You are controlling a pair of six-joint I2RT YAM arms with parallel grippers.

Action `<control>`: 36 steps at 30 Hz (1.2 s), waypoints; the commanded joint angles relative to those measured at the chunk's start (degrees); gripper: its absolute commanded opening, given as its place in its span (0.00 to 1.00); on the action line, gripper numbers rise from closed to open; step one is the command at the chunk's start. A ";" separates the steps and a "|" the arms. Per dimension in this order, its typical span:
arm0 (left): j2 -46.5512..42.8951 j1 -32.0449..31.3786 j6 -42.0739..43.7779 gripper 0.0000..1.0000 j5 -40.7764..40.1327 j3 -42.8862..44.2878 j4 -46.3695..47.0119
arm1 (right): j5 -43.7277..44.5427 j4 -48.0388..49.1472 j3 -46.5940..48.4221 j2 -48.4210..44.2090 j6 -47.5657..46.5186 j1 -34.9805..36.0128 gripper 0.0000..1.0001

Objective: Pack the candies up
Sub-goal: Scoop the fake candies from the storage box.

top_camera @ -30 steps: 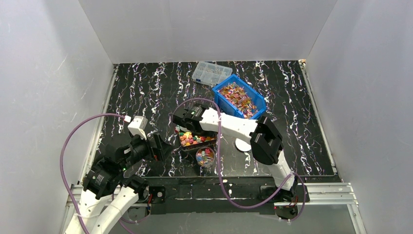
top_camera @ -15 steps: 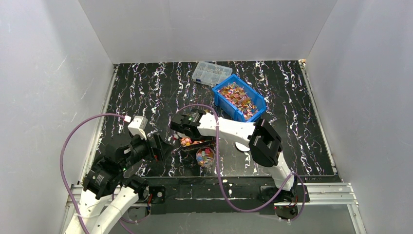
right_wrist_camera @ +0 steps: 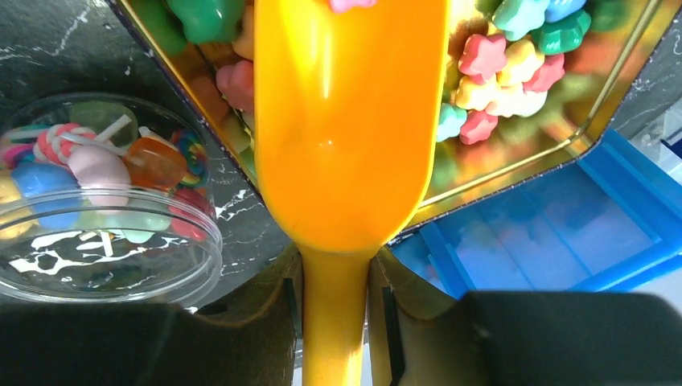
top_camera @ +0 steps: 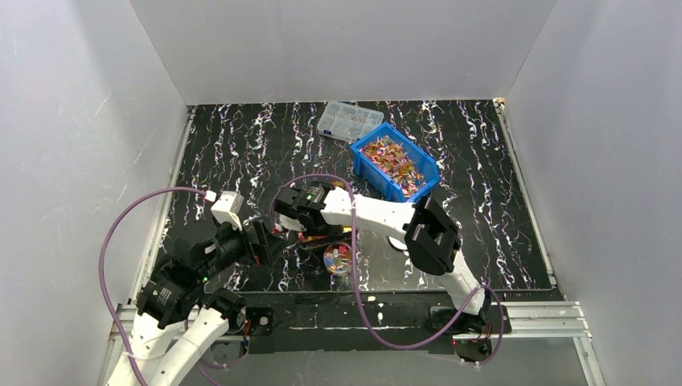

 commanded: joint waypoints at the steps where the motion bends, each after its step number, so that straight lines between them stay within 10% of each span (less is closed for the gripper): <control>1: 0.45 0.30 0.48 0.95 -0.63 -0.34 0.16 | -8.00 1.34 1.21 2.33 -1.79 0.67 0.01; 36: 2.23 0.30 0.41 0.95 -0.97 -0.43 0.07 | -22.25 26.72 -21.80 -17.96 10.42 -11.23 0.01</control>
